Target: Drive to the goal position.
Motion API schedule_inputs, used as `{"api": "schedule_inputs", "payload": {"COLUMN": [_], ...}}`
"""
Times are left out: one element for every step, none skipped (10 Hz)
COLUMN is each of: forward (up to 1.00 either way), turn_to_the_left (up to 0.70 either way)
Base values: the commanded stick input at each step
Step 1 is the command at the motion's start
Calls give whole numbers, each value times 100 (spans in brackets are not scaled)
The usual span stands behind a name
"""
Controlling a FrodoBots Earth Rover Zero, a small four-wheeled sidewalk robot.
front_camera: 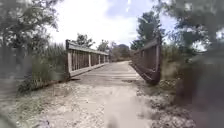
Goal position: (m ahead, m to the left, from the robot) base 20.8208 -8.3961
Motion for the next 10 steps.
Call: {"api": "schedule_inputs", "payload": {"forward": [85, 85, 85, 85, 85, 85, 85, 85, 85, 85], "turn_to_the_left": [0, 0, 0, 0, 0, 0, 0, 0, 0, 0]}}
